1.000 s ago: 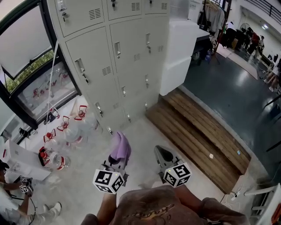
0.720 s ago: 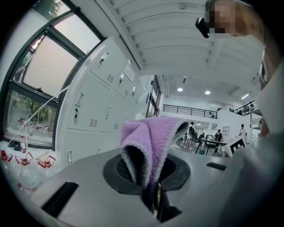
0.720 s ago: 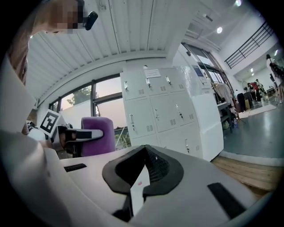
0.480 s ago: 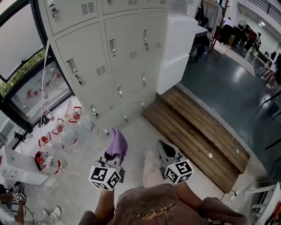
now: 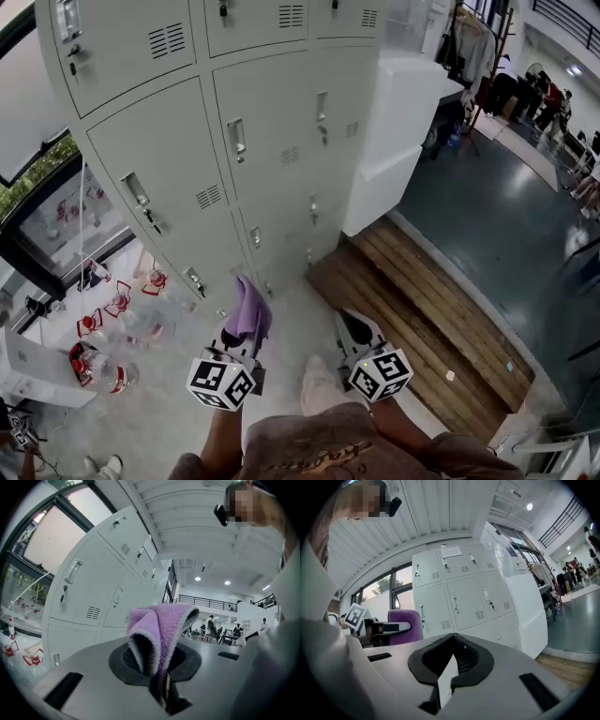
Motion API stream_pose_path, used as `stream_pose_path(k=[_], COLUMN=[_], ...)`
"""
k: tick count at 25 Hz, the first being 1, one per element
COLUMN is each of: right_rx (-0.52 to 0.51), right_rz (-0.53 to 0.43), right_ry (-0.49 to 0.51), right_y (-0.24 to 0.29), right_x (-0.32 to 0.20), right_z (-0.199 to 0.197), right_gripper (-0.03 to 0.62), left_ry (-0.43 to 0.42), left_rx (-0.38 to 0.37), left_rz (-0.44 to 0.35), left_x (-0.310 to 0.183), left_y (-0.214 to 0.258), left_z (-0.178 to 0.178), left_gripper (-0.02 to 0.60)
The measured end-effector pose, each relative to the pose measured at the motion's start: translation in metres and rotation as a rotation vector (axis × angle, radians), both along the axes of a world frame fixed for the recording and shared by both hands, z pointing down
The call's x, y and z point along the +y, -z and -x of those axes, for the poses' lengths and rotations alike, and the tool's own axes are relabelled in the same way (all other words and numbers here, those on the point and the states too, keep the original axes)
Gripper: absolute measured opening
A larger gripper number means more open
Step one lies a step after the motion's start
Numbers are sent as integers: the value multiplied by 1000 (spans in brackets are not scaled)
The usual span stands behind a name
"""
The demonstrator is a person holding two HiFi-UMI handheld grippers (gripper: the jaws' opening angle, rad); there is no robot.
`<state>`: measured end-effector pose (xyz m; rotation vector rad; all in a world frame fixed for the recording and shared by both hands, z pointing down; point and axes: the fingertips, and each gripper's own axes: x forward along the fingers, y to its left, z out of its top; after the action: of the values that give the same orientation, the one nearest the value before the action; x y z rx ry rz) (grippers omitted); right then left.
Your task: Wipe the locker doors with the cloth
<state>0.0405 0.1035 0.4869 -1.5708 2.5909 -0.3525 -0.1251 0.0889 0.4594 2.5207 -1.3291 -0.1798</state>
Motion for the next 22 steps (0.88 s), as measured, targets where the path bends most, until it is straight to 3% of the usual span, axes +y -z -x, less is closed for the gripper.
stream_pose_path(k=[12,22], right_rx=[49,65], right_rz=[20,13], right_ry=[117,222], right_y=[12,20], right_x=[-171,-241], right_z=[-16,-4], right_gripper=[-3,-3], left_ry=[113,179], left_rx=[-39,-25], left_rz=[-11,0], left_x=[-156,-211], left_y=[31,33], left_z=[-15,-20], left_gripper=[38,38])
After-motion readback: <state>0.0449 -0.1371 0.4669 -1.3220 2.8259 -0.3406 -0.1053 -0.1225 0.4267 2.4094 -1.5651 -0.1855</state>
